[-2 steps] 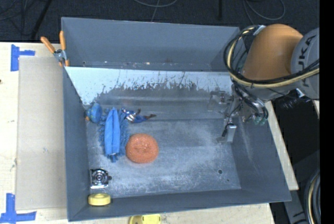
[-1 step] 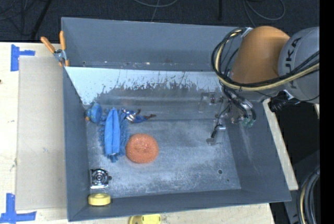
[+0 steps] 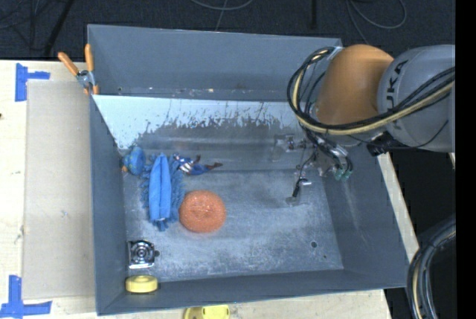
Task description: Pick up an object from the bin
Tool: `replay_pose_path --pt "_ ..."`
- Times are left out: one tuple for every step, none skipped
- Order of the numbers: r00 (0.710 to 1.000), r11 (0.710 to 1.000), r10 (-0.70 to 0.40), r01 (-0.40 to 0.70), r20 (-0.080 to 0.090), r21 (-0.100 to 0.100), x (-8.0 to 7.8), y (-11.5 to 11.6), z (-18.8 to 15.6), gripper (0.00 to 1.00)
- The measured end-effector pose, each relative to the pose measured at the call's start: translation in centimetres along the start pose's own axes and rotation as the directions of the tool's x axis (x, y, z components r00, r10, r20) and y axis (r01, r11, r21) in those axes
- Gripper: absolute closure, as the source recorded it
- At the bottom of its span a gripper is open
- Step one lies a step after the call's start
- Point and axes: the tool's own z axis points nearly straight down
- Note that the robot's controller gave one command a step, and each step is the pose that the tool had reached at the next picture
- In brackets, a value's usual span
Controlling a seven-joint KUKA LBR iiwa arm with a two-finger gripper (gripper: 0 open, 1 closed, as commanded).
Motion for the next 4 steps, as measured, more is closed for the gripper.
replay_pose_path --pt "0.998 0.998 0.065 -0.065 -0.009 -0.002 0.6 4.4 0.4 0.0" --pt "0.986 0.986 0.169 -0.169 -0.005 -0.003 0.1 5.9 1.5 0.0" --pt "0.992 0.992 0.124 -0.124 -0.006 -0.001 0.1 5.7 1.9 0.0" --pt "0.999 0.999 -0.044 0.044 -0.011 -0.002 3.0 8.5 -0.2 0.0"
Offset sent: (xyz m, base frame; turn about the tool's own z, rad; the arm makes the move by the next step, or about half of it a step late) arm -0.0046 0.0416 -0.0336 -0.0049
